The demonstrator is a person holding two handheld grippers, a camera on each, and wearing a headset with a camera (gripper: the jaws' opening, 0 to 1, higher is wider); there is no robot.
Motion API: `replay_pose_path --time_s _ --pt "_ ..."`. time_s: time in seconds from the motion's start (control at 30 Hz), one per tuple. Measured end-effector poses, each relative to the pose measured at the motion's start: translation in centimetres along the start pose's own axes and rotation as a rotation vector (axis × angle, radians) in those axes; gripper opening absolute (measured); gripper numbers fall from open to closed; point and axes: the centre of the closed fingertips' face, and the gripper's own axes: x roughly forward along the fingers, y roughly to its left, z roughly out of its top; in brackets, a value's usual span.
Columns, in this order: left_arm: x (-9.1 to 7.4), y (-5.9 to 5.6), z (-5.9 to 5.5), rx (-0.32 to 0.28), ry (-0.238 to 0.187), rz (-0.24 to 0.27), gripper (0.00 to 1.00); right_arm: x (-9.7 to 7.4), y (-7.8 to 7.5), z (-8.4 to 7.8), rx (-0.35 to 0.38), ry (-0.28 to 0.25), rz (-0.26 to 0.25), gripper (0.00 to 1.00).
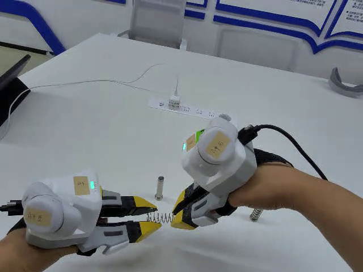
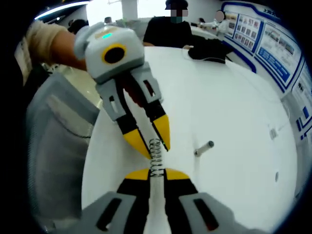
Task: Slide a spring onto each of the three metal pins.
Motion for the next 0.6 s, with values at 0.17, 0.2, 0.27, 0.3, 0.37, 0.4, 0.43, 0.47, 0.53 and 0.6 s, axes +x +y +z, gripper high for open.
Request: replay_pose_path --time_s 0.17,0.2,0.27,0.3,0.37,0.4,0.43,0.47,0.53,0.6 --pt "0.0 0.1 0.4 0.007 -0.004 0.008 0.14 -0.8 -0.2 0.4 -0.006 -0.007 -0.007 0.11" --pt "0.0 0.1 0.4 0.008 -0.004 0.009 0.13 -0.9 -0.2 0.6 -0.007 -0.009 -0.009 0.11" --pt "0.0 0.2 0.5 0.01 -0.004 0.012 0.13 -1.3 -0.2 1.0 -0.01 -0.02 -0.013 0.11" --pt "-0.1 0.3 0.5 0.009 -0.003 0.014 0.13 -1.5 -0.2 1.2 -0.012 -0.027 -0.015 0.11" --pt "-0.1 0.4 0.5 0.01 -0.003 0.017 0.13 -1.7 -0.2 1.6 -0.015 -0.038 -0.019 0.11" --pt "-0.1 0.4 0.5 0.011 -0.002 0.018 0.13 -1.8 -0.2 1.8 -0.017 -0.046 -0.02 0.11" --pt "-0.1 0.5 0.5 0.013 0.0 0.019 0.12 -1.9 -0.1 2.1 -0.016 -0.054 -0.018 0.11" --pt "-0.1 0.4 0.6 0.011 -0.001 0.017 0.12 -2.1 -0.1 2.5 -0.017 -0.069 -0.02 0.11" --pt "-0.1 0.4 0.6 0.012 -0.003 0.016 0.12 -2.2 0.0 2.8 -0.021 -0.077 -0.024 0.11" --pt "-0.1 0.3 0.7 0.014 -0.004 0.014 0.12 -2.3 0.1 3.1 -0.025 -0.088 -0.026 0.11"
